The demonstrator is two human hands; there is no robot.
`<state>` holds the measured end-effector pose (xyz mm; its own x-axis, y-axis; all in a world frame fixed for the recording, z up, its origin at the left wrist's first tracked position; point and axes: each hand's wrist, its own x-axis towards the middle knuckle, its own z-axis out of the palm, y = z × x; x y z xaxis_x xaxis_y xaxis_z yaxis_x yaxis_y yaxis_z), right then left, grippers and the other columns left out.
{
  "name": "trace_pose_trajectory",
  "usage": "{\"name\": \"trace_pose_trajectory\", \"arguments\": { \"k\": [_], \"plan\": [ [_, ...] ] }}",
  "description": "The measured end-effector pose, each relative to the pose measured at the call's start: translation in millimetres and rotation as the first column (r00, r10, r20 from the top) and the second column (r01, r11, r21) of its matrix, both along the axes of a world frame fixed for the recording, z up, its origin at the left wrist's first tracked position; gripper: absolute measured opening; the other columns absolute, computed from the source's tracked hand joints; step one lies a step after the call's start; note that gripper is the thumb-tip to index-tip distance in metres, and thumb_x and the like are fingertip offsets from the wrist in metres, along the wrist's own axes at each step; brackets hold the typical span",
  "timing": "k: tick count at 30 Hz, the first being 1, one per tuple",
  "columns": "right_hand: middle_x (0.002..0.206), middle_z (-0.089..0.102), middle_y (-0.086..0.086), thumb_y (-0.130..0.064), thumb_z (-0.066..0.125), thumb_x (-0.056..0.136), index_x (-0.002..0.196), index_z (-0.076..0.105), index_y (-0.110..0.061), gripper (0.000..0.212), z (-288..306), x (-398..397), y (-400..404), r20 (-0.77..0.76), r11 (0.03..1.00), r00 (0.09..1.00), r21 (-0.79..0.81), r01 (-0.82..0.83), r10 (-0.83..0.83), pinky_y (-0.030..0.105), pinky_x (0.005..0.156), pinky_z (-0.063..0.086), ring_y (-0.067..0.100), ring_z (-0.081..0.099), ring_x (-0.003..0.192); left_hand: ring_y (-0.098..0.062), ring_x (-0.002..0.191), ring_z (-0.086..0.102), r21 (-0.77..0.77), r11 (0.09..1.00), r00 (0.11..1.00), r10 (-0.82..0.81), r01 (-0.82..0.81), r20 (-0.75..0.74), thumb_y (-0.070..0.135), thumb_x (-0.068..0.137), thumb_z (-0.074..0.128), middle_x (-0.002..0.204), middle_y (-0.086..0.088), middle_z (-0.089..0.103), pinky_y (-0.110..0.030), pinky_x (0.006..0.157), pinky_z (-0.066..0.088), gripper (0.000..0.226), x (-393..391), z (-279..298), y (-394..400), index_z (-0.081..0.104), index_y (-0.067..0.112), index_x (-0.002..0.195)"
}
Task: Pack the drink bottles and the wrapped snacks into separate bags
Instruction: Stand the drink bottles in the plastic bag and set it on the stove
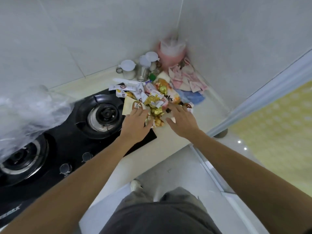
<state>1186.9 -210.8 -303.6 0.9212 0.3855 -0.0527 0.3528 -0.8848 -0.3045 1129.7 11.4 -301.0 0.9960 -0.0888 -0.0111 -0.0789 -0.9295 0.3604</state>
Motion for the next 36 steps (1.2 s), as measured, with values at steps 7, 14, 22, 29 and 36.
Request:
{"name": "trace_pose_trajectory", "arguments": {
  "k": [7,14,22,29,36],
  "plan": [
    [0.142,0.052,0.007,-0.033,0.057,0.099,0.136,0.051,-0.017,0.041,-31.5,82.9,-27.5,-0.092,1.0,0.996,-0.016,0.017,-0.018,0.046,0.095,0.048,0.032,0.046,0.133,-0.03,0.137,0.041,-0.059,0.995,0.991,-0.082,0.076,-0.104,0.03,0.098,0.054,0.146,-0.005,0.049,-0.048,0.101,0.047,0.051,75.5,-23.5,-62.8,0.046,0.022,0.147],
    [0.139,0.049,0.018,-0.026,0.06,0.099,0.143,0.042,-0.01,0.05,-84.8,168.8,-41.1,-0.149,0.996,0.985,0.049,-0.081,0.087,0.049,0.097,0.048,0.04,0.048,0.127,-0.034,0.129,0.048,0.061,0.991,0.981,-0.108,0.12,-0.162,0.011,0.09,0.061,0.138,-0.009,0.055,-0.047,0.098,0.045,0.048,139.0,-49.9,-96.9,0.056,0.015,0.138],
    [0.141,0.049,0.016,-0.036,0.071,0.089,0.153,0.025,-0.019,0.08,-114.0,194.7,-34.4,-0.205,0.988,0.973,0.13,-0.078,0.104,0.05,0.091,0.053,0.036,0.047,0.129,-0.026,0.136,0.041,0.458,0.887,0.985,0.025,0.058,-0.173,0.011,0.08,0.068,0.14,0.003,0.051,-0.039,0.1,0.045,0.05,167.9,-72.5,-109.6,0.06,0.024,0.127],
    [0.122,0.056,0.014,-0.028,0.078,0.08,0.134,0.045,-0.012,0.065,-100.0,201.9,-43.9,-0.13,0.972,0.986,0.225,-0.075,0.106,0.038,0.071,0.048,0.035,0.06,0.104,-0.026,0.143,0.028,0.615,0.784,0.971,0.072,0.086,-0.228,0.019,0.081,0.074,0.146,0.002,0.037,-0.043,0.113,0.037,0.066,178.5,-79.0,-117.8,0.046,0.027,0.14],
    [0.101,0.064,0.009,-0.021,0.084,0.071,0.113,0.06,-0.008,0.05,-42.5,220.4,-48.6,0.053,0.922,0.993,0.369,-0.117,0.105,0.037,0.071,0.048,0.023,0.054,0.089,-0.024,0.136,0.035,0.491,0.871,0.986,0.098,-0.02,-0.133,0.01,0.078,0.078,0.135,0.001,0.047,-0.034,0.076,0.054,0.057,168.6,-69.2,-103.4,0.055,0.021,0.13]
  ]
}}
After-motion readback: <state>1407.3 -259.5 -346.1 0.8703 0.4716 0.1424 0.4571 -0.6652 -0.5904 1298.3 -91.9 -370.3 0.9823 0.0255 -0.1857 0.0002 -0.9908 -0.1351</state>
